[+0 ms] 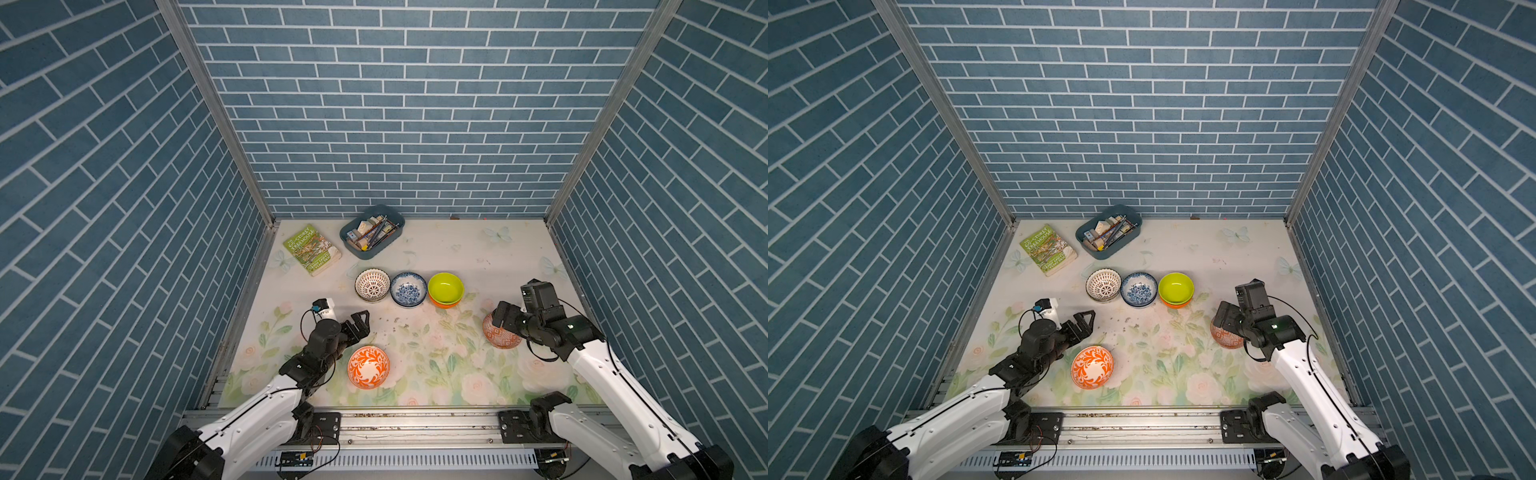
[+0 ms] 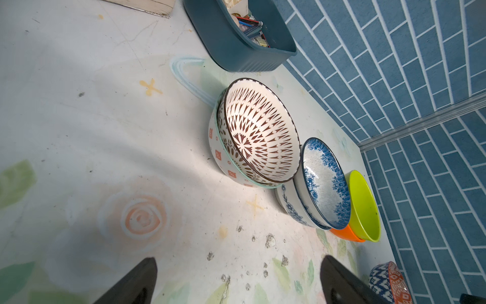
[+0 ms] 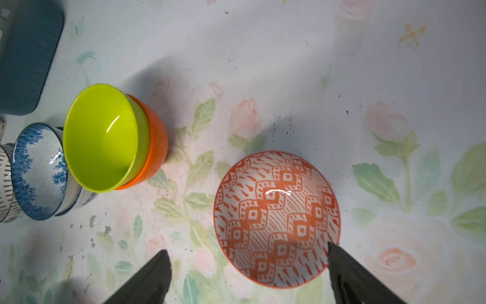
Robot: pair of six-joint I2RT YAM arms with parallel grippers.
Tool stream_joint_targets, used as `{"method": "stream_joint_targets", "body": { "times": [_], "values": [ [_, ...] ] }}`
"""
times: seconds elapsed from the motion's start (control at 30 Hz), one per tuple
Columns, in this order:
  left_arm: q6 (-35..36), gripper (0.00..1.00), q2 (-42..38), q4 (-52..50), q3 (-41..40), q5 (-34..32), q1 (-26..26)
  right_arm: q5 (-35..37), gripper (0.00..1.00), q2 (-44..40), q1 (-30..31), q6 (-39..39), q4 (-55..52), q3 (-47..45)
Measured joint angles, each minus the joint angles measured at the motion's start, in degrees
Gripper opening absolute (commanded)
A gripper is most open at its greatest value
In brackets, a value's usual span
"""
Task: Stack the bowls
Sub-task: Move the bowl to the center of the board.
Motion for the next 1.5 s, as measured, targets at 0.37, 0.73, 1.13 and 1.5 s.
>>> {"method": "stream_joint_targets", "body": {
  "times": [0.37,0.73,1.13,1.5],
  "values": [
    [-0.02,1.0,-0.98,0.0,0.0,0.46,0.0,-0.48,0.89,-1.27,-2.23,0.79,-1.4,-6.64],
    [0.04,1.0,-1.22,0.48,0.0,0.63,0.0,-0.22,0.71,-1.86,-2.8,4.96,-0.63,-10.78],
    [0.55,1.0,-1.27,0.87,-0.11,0.63,0.07,-2.36,0.26,0.9,-5.11,7.56,5.77,-15.43],
    [0.63,1.0,-0.68,1.27,-0.11,0.61,0.07,-7.69,0.0,3.67,-5.35,6.69,11.13,-15.98]
  ]
}}
